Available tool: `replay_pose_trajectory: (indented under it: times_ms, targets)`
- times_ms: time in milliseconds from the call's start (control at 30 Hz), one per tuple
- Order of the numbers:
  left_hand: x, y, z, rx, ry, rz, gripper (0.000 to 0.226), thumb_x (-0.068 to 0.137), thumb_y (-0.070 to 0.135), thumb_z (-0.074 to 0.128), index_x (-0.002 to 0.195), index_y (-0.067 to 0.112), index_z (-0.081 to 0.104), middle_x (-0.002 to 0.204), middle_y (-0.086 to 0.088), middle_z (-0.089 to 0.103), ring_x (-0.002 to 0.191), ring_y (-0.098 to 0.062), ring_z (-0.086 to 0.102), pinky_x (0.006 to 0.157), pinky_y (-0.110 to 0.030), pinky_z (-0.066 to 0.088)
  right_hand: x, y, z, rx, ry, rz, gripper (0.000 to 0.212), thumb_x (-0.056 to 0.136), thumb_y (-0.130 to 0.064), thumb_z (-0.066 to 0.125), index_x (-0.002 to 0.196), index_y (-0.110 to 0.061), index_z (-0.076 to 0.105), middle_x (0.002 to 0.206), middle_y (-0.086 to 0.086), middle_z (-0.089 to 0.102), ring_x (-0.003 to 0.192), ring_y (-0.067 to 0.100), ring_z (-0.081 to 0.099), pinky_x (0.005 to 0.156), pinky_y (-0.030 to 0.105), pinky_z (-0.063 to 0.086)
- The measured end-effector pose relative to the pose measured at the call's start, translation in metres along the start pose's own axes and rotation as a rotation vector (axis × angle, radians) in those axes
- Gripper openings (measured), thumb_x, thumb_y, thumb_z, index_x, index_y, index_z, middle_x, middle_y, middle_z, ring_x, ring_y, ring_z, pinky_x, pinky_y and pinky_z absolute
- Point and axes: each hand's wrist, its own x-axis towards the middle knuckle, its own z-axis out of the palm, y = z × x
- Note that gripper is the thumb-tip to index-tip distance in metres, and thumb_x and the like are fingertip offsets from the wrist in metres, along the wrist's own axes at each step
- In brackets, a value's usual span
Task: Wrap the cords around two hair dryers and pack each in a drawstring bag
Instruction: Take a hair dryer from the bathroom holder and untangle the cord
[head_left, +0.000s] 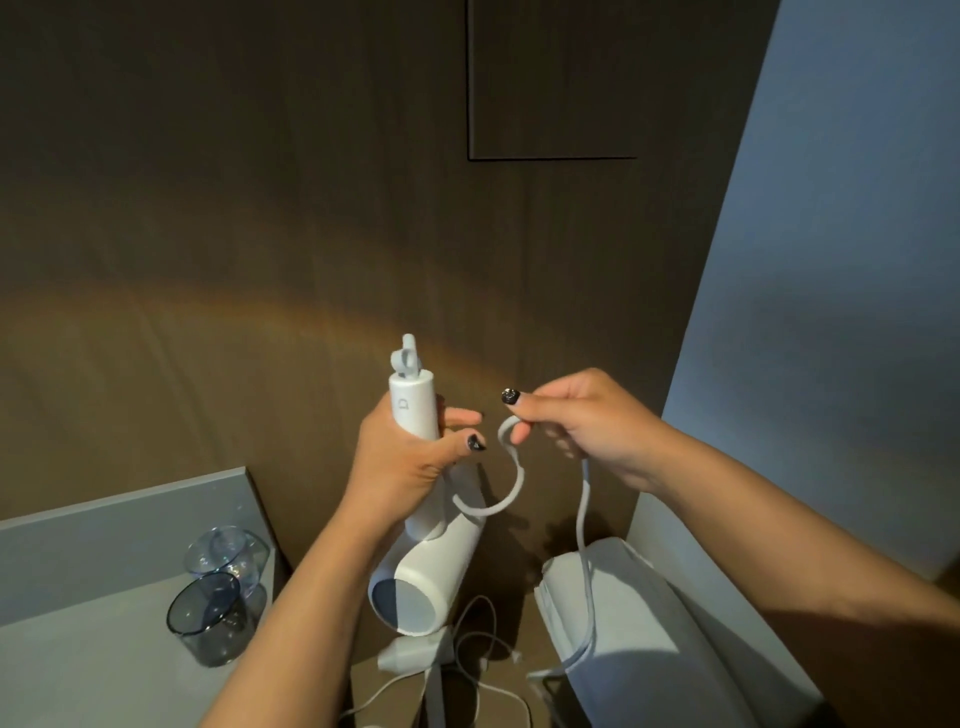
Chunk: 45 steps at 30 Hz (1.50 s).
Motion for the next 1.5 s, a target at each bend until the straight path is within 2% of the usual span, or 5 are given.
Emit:
replay_pose_trajectory:
  times_ms: [133, 367, 1033, 1233, 1500]
  targets:
    - [-0.009, 0.003, 0.006, -0.145, -0.068, -0.095, 0.028, 0.074, -0.008, 0.073, 0.092, -0.001, 0.052, 0.069, 0.004, 0.074, 0.066, -0.007, 0.070, 0.056, -0.017, 0.052, -0.005, -0.016, 0.002, -0.030, -0.050, -0.031, 0.030, 0.094, -0.026, 0.059, 0.075, -0.013, 0.078, 0.049, -0.008, 0.048, 0.049, 0.004, 0.040, 0.054, 0.018, 0.033]
    - [-0.022, -0.007, 0.008, -0.203, -0.240, -0.210, 0.029, 0.061, 0.009, 0.084, 0.087, 0.007, 0.070, 0.091, -0.015, 0.074, 0.083, -0.024, 0.071, 0.067, -0.027, 0.055, 0.000, -0.026, 0.017, -0.171, -0.033, -0.108, 0.031, 0.092, -0.029, 0.061, 0.068, -0.015, 0.075, 0.080, 0.008, 0.072, 0.085, 0.012, 0.064, 0.080, 0.017, 0.043]
    - [-0.031, 0.003, 0.014, -0.260, -0.211, -0.250, 0.013, 0.064, 0.003, 0.069, 0.073, 0.012, 0.066, 0.074, -0.008, 0.063, 0.051, -0.016, 0.053, 0.055, -0.028, 0.048, -0.002, -0.029, 0.019, -0.192, -0.003, -0.029, 0.030, 0.091, -0.035, 0.062, 0.067, -0.022, 0.075, 0.072, -0.017, 0.070, 0.082, -0.007, 0.061, 0.078, 0.016, 0.040]
    - [-0.030, -0.003, 0.015, -0.281, -0.150, -0.208, 0.014, 0.081, -0.011, 0.054, 0.084, 0.001, 0.062, 0.093, -0.016, 0.075, 0.097, -0.022, 0.071, 0.087, -0.040, 0.054, -0.002, -0.024, 0.004, -0.170, -0.004, -0.042, 0.018, 0.092, -0.026, 0.062, 0.084, -0.019, 0.076, 0.061, -0.017, 0.062, 0.059, -0.007, 0.056, 0.058, 0.013, 0.041]
    - [-0.025, -0.006, 0.007, -0.488, -0.120, -0.205, 0.008, 0.069, 0.007, 0.064, 0.075, 0.011, 0.060, 0.055, -0.010, 0.047, 0.048, -0.019, 0.051, 0.064, -0.038, 0.056, -0.005, 0.009, -0.014, 0.054, -0.028, 0.027, 0.023, 0.096, -0.024, 0.055, 0.087, -0.011, 0.071, 0.058, -0.001, 0.054, 0.047, 0.007, 0.044, 0.051, 0.019, 0.040]
